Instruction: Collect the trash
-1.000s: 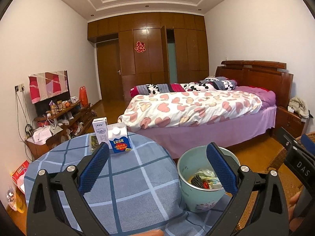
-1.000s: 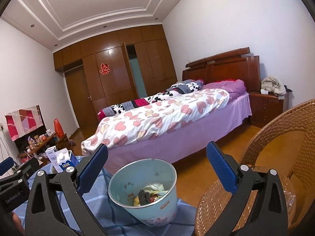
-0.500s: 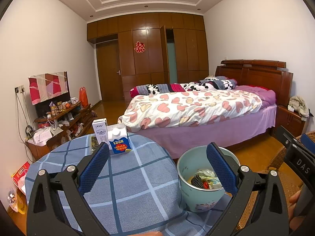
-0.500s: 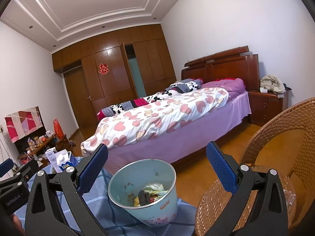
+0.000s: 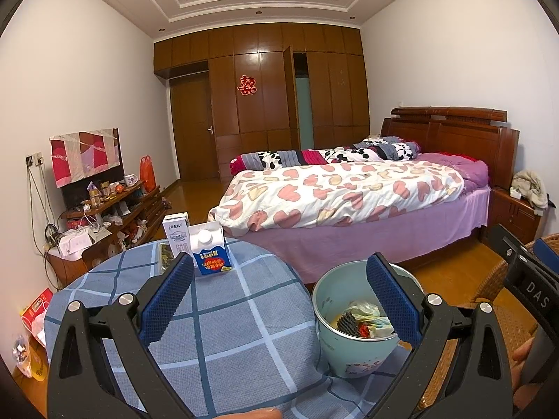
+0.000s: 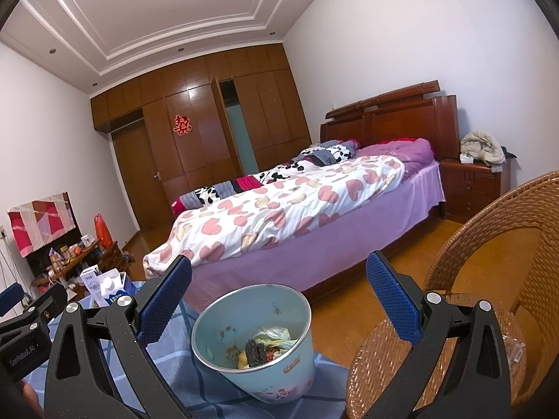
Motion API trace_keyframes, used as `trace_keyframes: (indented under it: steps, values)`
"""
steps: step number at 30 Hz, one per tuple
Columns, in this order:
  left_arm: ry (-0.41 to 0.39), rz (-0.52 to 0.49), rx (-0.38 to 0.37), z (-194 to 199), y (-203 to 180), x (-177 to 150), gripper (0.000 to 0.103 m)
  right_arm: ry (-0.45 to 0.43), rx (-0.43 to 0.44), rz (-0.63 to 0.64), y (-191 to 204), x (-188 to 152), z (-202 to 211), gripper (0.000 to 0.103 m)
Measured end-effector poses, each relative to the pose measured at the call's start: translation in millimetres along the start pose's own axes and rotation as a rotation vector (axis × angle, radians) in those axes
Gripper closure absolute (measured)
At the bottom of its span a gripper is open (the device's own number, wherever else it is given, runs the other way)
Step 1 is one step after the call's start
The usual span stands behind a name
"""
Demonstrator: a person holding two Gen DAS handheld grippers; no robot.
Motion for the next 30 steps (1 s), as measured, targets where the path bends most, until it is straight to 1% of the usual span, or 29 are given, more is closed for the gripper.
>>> trace_keyframes:
  steps: [23, 30]
  values:
    - [0.003, 0.005, -0.007, -2, -1, 2, 0.006, -0.002, -0.001, -0.003, 0, 0, 1, 0.005]
    - [-0.002, 0.006, -0.005, -4, -11, 5, 0.006, -0.002, -0.001, -0.005, 0, -1, 1, 0.005]
Point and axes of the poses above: each gripper's, at about its wrist camera, not at the fingertips, and z roughly against the way its jaws point, y to its left, x to its top, the point moved 4 cm from there along -z, roughly the way its jaws point, and after that the axes turned 8 degrees about -x, right-handed, at the moved point
